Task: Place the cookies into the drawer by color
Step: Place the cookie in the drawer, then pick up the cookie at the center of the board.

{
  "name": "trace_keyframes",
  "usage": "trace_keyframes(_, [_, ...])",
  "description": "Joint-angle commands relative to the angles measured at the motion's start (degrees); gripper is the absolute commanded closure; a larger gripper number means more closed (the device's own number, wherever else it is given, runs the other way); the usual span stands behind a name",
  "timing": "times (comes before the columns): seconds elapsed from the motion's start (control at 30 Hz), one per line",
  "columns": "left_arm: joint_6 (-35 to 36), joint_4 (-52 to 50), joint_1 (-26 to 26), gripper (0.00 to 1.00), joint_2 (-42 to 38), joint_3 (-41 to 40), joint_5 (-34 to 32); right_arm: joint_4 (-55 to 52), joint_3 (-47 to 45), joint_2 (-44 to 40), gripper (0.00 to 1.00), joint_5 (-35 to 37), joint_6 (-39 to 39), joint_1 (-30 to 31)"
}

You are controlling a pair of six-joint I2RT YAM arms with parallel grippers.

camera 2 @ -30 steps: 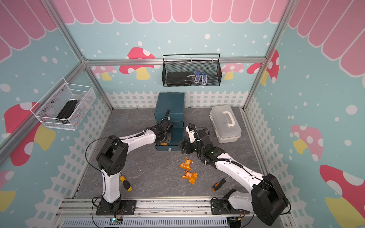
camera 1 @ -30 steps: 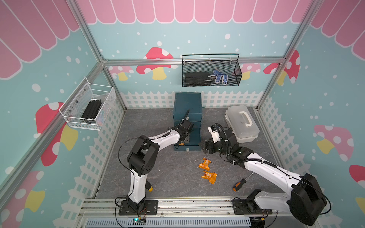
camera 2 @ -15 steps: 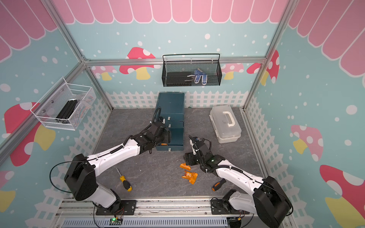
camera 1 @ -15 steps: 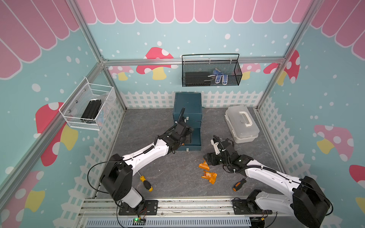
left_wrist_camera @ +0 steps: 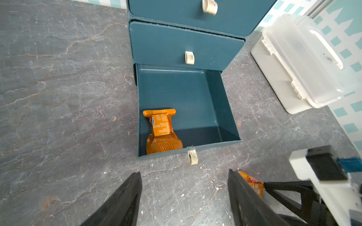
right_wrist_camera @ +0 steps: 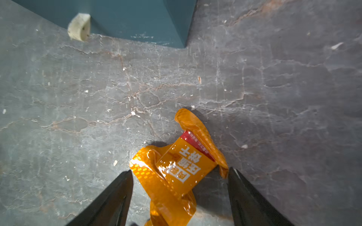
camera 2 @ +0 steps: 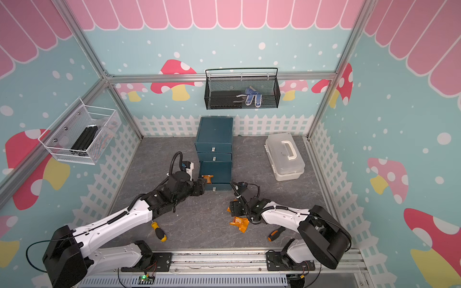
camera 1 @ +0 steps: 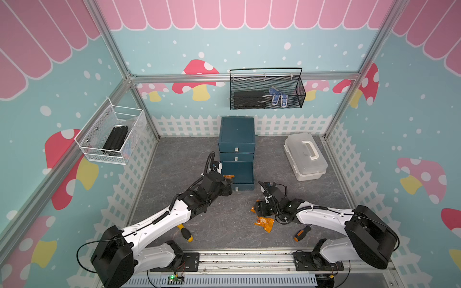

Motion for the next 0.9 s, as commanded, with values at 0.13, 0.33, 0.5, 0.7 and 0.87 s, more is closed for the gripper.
trace_keyframes(0.13, [-1.49, 3.98, -0.04, 0.26, -1.61, -3.48, 1.60, 1.15, 4.48, 5.84, 0.25, 1.77, 1.66, 1.85])
trace_keyframes(0.33, [-1.57, 4.75, 0.28, 0.26, 0.39, -3.76, 3.01, -1.03, 7.78, 8.69, 0.21, 3.90, 0.32, 2.39])
trace_keyframes(0.5, [-1.84, 5.77, 0.58, 0.26, 0.00, -4.84, 3.35, -0.63, 10.62, 11.99, 0.17, 2.06, -1.09, 2.94])
trace_keyframes(0.7, [-2.10, 6.53, 1.48, 0.26, -1.29, -6.38, 4.41, -3.47, 14.72, 15.97, 0.19, 3.01, -4.29, 4.48])
trace_keyframes(0.87, [-2.01, 6.84, 2.03, 0.26, -1.43, -7.00, 4.96, -11.56, 15.14, 13.26, 0.16, 12.88, -1.68, 5.63])
